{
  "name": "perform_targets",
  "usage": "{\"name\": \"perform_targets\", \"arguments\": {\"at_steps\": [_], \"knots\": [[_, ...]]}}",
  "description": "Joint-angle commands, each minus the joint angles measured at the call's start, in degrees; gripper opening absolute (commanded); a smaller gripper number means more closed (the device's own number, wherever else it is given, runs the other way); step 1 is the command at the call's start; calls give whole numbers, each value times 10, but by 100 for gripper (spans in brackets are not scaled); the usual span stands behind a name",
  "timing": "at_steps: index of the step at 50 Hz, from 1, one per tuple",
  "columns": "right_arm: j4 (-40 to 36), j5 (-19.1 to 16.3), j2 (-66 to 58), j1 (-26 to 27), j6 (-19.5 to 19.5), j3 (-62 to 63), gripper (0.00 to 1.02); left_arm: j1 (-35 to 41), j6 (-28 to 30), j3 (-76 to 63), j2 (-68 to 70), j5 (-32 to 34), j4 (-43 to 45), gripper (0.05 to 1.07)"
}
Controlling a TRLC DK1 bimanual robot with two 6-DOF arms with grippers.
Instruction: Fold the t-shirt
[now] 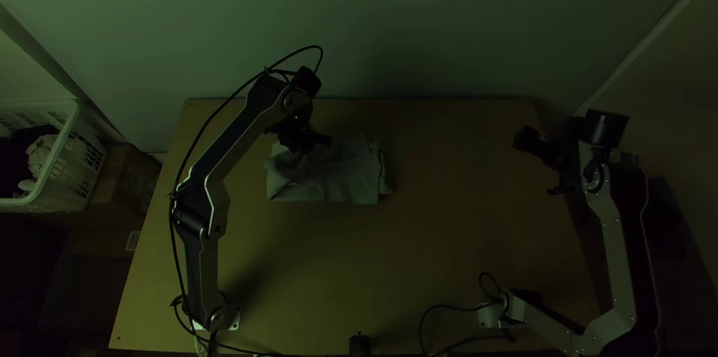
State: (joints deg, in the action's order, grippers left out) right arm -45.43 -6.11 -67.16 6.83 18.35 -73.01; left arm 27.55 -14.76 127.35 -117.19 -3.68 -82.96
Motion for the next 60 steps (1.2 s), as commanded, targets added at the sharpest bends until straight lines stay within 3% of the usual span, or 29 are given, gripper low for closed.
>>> {"name": "perform_targets", "arguments": {"at_steps": [1, 22, 24, 25, 26, 28, 29, 34, 43, 60], "knots": [[5, -7, 19, 10, -2, 21, 98, 20, -33, 26, -19, 0, 1, 8], [7, -10, 70, 14, -1, 74, 98, 83, -68, 56, -97, 1, 79, 9], [7, -10, 75, 14, 0, 82, 98, 89, -73, 62, -103, 2, 93, 20], [8, -10, 78, 14, 0, 87, 98, 93, -76, 65, -105, 5, 100, 32], [8, -10, 81, 14, 0, 91, 98, 95, -77, 67, -109, 13, 107, 48], [11, -10, 87, 14, 0, 101, 98, 101, -79, 70, -113, 40, 123, 92], [13, -10, 90, 14, 0, 106, 98, 105, -80, 74, -115, 52, 132, 106], [25, -10, 110, 10, 9, 136, 98, 115, -110, 88, -123, 59, 191, 103], [49, -10, 137, -9, 25, 175, 98, 126, -125, 105, -118, 59, 208, 103], [78, -9, 120, -26, 10, 151, 98, 84, -91, 60, -38, 60, 199, 103]]}}
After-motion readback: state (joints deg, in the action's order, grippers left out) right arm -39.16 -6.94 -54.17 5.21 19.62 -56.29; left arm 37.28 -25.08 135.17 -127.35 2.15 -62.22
